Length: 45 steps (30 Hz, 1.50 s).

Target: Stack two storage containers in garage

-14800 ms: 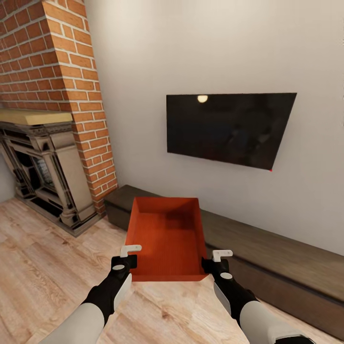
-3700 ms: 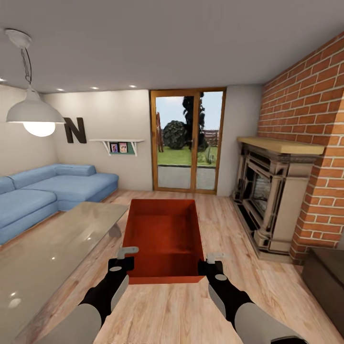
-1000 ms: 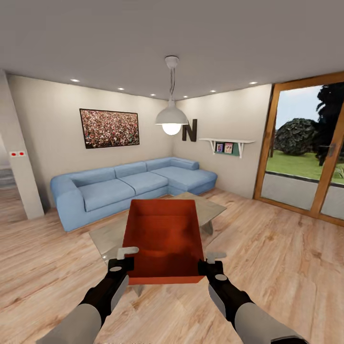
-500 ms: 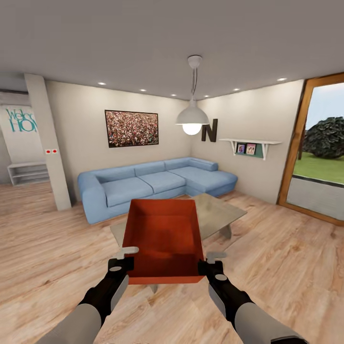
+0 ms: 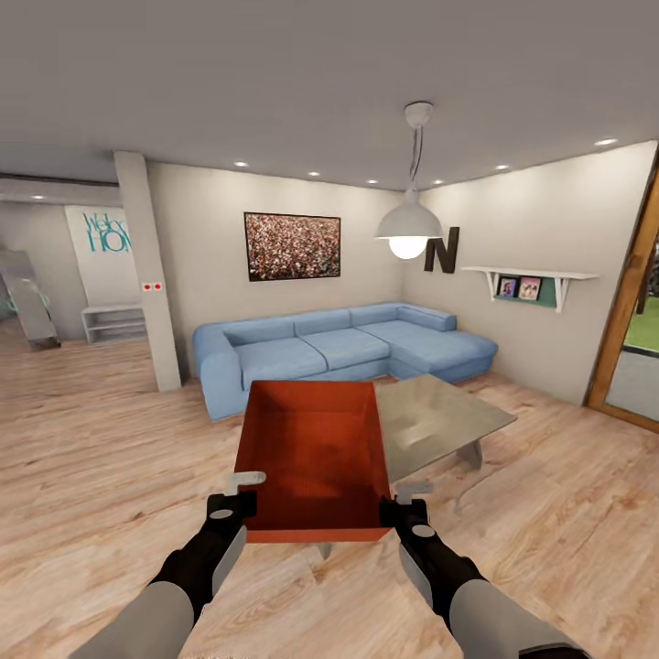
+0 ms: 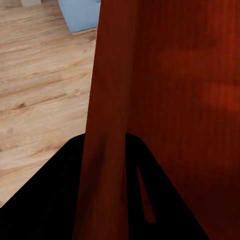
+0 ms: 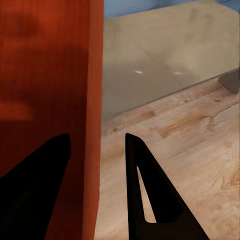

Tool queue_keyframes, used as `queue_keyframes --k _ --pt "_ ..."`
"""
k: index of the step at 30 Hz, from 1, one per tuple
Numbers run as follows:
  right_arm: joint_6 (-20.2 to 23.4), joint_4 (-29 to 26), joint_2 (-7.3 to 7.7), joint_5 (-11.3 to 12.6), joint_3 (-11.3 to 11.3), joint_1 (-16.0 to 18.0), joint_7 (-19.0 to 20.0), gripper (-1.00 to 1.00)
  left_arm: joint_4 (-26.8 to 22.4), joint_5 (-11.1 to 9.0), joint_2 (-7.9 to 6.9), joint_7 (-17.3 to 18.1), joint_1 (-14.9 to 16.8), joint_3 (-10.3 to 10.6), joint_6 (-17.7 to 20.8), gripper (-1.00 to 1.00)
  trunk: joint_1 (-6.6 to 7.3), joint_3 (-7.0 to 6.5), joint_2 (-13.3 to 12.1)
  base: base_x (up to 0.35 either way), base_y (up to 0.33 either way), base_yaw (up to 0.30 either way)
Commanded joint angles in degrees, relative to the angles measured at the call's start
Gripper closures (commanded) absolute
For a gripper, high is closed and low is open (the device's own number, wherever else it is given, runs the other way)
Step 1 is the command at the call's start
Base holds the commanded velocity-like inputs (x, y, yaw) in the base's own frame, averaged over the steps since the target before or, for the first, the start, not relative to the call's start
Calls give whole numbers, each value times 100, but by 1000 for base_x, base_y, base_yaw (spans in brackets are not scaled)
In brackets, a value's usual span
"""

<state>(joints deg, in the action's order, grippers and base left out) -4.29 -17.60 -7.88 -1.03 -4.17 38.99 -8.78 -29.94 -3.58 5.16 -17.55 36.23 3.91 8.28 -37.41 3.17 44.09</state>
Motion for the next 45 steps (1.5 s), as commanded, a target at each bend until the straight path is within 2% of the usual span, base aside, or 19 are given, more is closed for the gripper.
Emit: queue_keyframes --k 1,37,45 --pt "-11 11 6 -1 -5 4 -62 100 -26 53 -7 -73 7 4 42 100 -2 10 9 0 0 272" --pt "-36 4 15 -3 -9 4 -58 100 27 46 -15 -64 7 5 42 100 -2 76 9 0 0 235" --pt "-60 2 17 -11 -9 4 -60 100 24 47 -15 -64 7 6 42 100 -2 81 9 0 0 51"
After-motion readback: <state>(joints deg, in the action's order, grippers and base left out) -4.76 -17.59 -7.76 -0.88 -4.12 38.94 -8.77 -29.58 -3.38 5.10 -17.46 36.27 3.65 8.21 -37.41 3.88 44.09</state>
